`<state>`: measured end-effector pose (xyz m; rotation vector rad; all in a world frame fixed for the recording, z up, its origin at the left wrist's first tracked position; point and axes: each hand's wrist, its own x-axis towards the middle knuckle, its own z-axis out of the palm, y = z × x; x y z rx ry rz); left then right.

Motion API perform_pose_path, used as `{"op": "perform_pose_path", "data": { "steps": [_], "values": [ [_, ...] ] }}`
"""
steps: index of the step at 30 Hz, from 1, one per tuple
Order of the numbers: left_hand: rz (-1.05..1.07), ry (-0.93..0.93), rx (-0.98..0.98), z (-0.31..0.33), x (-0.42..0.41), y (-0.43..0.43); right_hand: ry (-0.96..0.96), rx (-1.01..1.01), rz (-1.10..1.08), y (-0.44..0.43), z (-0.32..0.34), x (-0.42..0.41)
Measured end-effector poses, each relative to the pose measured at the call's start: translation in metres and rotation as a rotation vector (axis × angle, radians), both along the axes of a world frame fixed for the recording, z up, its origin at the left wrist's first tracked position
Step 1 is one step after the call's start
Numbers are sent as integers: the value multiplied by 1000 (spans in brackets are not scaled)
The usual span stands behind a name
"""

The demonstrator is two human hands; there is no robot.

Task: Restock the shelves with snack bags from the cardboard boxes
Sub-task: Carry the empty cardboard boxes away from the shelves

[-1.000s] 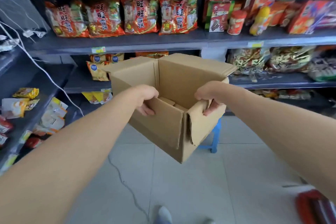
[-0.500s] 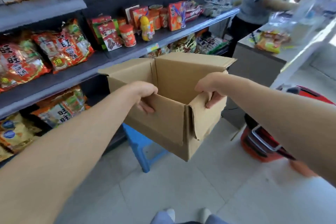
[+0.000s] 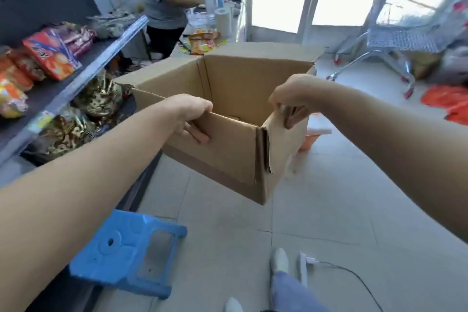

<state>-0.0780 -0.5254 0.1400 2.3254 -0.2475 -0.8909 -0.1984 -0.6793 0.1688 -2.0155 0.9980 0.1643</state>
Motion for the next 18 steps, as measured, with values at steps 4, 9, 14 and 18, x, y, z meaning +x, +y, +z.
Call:
{"op": "perform_pose_path", "data": {
  "steps": [4, 9, 14, 18],
  "values": [
    [-192, -15, -57, 2, -22, -91, 37, -48, -252, -66, 3, -46],
    [-375, 15, -87, -2, -59, -211, 36, -88, -472, -158, -2, -99],
    [-460, 13, -109, -10, -86, -322, 27, -71, -595, -251, -10, -134],
    [-507, 14, -104, -18, -104, -393, 0, -55, -707, -310, -24, -159]
  ]
}}
